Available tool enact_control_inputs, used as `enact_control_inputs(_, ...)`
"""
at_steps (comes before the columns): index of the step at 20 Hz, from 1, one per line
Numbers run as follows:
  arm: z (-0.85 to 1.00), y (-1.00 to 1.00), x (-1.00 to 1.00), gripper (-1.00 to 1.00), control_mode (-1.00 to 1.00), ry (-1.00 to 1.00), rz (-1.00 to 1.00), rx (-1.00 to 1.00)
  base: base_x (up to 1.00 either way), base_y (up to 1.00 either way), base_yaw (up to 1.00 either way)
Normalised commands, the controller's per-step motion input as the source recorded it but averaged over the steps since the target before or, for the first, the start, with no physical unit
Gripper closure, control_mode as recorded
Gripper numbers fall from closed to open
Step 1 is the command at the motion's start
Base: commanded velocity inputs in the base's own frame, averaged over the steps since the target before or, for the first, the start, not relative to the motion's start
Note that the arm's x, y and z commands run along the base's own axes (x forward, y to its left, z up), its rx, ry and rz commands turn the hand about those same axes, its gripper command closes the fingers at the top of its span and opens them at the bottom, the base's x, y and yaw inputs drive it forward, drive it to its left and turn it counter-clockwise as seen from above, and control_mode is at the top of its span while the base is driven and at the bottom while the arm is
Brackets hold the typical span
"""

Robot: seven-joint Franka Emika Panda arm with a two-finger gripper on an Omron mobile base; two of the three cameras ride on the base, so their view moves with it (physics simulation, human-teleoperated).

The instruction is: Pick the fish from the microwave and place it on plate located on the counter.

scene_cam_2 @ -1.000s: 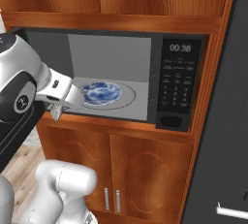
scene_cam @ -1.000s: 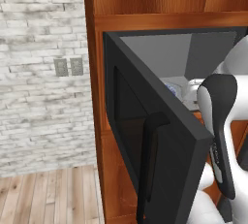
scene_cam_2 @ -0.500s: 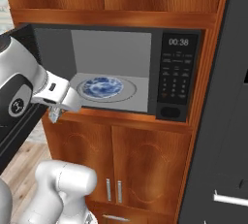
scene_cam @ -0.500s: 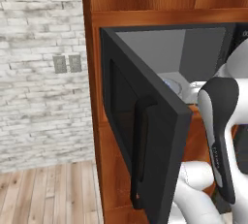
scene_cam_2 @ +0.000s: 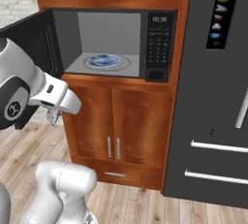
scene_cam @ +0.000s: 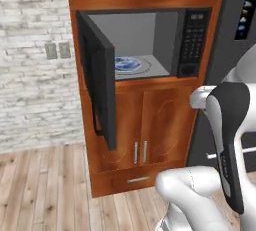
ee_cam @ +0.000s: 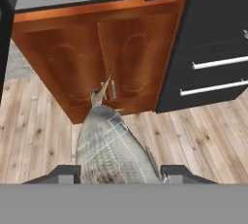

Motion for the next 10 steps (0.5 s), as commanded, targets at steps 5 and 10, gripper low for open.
enact_control_inputs(5, 0.0, 0.0, 0.0, 1.0, 1.0, 0.0, 0.0, 0.0, -0.57, -0.67, -0.29)
enact_control_inputs(10, 0.0, 0.0, 0.0, 1.0, 1.0, 0.0, 0.0, 0.0, -0.09, -0.41, -0.82)
